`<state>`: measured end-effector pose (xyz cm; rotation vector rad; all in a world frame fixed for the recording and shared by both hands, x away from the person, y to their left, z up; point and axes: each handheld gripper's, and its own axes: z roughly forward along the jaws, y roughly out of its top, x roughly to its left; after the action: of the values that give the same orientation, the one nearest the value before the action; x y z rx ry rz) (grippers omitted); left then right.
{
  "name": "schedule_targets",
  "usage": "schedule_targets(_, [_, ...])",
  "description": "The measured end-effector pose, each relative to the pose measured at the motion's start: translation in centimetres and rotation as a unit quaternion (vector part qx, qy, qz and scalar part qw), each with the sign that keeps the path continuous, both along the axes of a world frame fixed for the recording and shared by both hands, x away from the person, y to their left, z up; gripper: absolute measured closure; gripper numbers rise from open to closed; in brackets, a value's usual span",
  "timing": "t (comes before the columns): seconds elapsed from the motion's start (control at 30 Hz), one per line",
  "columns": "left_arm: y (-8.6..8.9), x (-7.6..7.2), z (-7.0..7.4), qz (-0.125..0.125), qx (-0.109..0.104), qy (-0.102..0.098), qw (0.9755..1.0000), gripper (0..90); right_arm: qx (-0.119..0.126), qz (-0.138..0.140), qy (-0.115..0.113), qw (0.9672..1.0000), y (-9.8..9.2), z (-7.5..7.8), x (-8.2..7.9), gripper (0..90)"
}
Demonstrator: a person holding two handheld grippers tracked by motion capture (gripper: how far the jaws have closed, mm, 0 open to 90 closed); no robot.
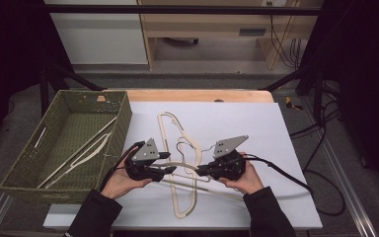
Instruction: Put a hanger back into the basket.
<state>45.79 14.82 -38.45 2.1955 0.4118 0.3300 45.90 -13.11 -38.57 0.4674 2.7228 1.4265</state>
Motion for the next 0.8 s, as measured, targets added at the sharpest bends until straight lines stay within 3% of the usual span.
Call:
schedule_targets(0.23, [-1.1, -0.1, -0.2, -0.031, 0.032, 0.017, 0.9989, 71.7, 0.008, 0.014, -0.008, 0.9998, -0.2, 0.4, -0.7, 87.5])
schedule_targets(0.33, [-1.3, -0.3, -0.1, -0.039, 0.052, 0.013, 0.9978, 74.6, 0.003, 0.013, -0.018, 0.9997, -0.2, 0.4, -0.8, 86.2])
schedule_targets(0.43, [-1.3, -0.8, 0.1, -0.050, 0.044, 0.020, 0.9976, 80.4, 0.005, -0.017, -0.057, 0.9982, -0.5, 0.6, -1.1, 79.0])
schedule_targets(0.57, [-1.8, -1.7, 0.6, -0.056, 0.039, 0.018, 0.9975, 85.4, 0.012, -0.048, -0.083, 0.9953, -0.9, 1.0, -1.3, 67.2])
schedule_targets(0.63, [-2.0, -2.1, 0.8, -0.048, 0.031, 0.015, 0.9983, 85.8, 0.013, -0.067, -0.101, 0.9925, -1.1, 1.2, -1.5, 64.4])
schedule_targets(0.73, [-2.1, -2.5, 1.2, -0.040, 0.018, 0.016, 0.9989, 85.8, 0.024, -0.086, -0.110, 0.9899, -1.8, 1.7, -1.9, 54.5])
schedule_targets(0.8, [-2.2, -2.8, 1.5, -0.022, 0.018, 0.005, 0.9996, 85.9, 0.039, -0.105, -0.117, 0.9868, -2.7, 2.1, -2.3, 46.9])
